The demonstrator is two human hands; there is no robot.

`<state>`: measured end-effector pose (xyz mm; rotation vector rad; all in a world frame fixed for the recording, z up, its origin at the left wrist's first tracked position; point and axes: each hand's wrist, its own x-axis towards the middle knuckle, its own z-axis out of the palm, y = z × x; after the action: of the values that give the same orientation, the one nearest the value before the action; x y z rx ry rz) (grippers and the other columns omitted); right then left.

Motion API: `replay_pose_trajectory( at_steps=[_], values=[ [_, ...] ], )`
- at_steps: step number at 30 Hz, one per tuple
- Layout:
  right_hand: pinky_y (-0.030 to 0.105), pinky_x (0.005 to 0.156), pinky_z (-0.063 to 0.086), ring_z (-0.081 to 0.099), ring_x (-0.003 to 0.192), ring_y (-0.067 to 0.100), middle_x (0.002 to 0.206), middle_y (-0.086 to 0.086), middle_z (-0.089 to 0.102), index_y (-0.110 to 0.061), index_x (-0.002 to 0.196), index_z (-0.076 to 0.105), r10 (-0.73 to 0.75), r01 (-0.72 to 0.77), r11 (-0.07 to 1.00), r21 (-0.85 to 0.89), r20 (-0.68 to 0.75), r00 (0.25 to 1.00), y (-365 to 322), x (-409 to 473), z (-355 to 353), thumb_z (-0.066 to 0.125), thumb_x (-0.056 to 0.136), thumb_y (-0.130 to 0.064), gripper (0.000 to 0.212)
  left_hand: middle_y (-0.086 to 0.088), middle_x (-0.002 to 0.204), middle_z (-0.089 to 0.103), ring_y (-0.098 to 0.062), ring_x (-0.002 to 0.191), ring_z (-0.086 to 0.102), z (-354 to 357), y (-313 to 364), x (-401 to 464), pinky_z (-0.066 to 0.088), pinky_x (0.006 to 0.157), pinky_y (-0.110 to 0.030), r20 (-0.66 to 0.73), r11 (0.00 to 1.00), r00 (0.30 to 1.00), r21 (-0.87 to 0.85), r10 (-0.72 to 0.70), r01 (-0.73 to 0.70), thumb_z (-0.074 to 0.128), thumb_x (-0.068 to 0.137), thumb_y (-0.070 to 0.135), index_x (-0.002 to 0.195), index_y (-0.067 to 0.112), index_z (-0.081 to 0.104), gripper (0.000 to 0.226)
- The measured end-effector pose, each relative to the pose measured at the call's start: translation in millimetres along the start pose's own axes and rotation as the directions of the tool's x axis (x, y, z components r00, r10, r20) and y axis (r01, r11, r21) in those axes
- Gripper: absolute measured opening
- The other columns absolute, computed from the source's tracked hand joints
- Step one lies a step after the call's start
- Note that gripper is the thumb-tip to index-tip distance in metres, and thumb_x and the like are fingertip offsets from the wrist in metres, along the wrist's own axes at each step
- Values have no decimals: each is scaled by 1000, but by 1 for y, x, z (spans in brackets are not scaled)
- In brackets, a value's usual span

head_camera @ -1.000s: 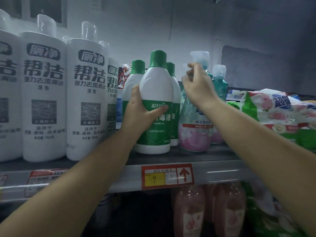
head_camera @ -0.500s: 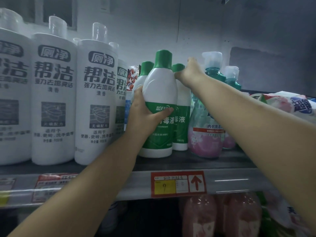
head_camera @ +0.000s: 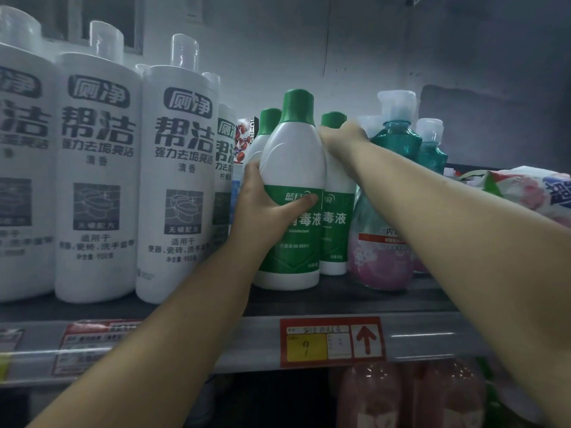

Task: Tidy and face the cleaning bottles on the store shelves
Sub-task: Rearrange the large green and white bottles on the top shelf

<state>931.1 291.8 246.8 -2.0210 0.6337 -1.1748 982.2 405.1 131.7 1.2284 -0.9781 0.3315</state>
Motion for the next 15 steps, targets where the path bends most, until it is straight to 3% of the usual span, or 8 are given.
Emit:
replay_pose_trajectory(
  at_steps=[3, 5, 8, 11, 15],
  values=[
    [31, 83, 36, 47, 95, 24, 105, 5, 46, -10, 113, 41, -5, 6, 999, 54, -7, 1000, 2, 2, 2, 54, 72, -39, 51, 8, 105, 52, -9, 98, 54, 1, 2, 0, 52, 74, -27, 4, 1000, 1000, 9, 14, -14, 81, 65, 24, 112, 34, 36, 66],
    [30, 83, 40, 52, 98, 25, 110, 6, 51, -7, 123, 43, -27, 28, 999, 24, -26, 999, 3, 7, 2, 56, 76, -36, 56, 5, 108, 54, -12, 98, 55, 1, 2, 1, 53, 77, -32, 6, 1000, 1000, 8, 6, -6, 82, 65, 25, 111, 33, 36, 66],
    [26, 80, 38, 48, 93, 24, 104, 5, 48, -11, 117, 43, -68, 66, 998, -20, -70, 995, 5, 11, 3, 58, 81, -40, 48, 2, 110, 56, -15, 99, 57, -1, 0, 1, 55, 80, -39, 14, 1000, 1000, 9, -21, 21, 82, 62, 30, 112, 32, 38, 66],
    [27, 78, 41, 51, 93, 22, 104, 5, 51, -3, 126, 46, -82, 77, 995, -62, -74, 994, 6, 16, 3, 65, 77, -46, 68, 2, 109, 57, -15, 98, 58, -1, 0, 3, 54, 80, -40, 32, 999, 999, 10, -34, 34, 81, 61, 32, 112, 31, 39, 66],
    [26, 71, 40, 54, 89, 21, 101, 5, 55, -7, 111, 53, -73, 70, 996, -47, -50, 996, 7, 19, 0, 66, 75, -41, 51, 2, 107, 58, -15, 97, 59, -2, -1, 3, 55, 80, -41, 42, 998, 998, 15, -54, 54, 81, 60, 33, 115, 25, 43, 67]
  ],
)
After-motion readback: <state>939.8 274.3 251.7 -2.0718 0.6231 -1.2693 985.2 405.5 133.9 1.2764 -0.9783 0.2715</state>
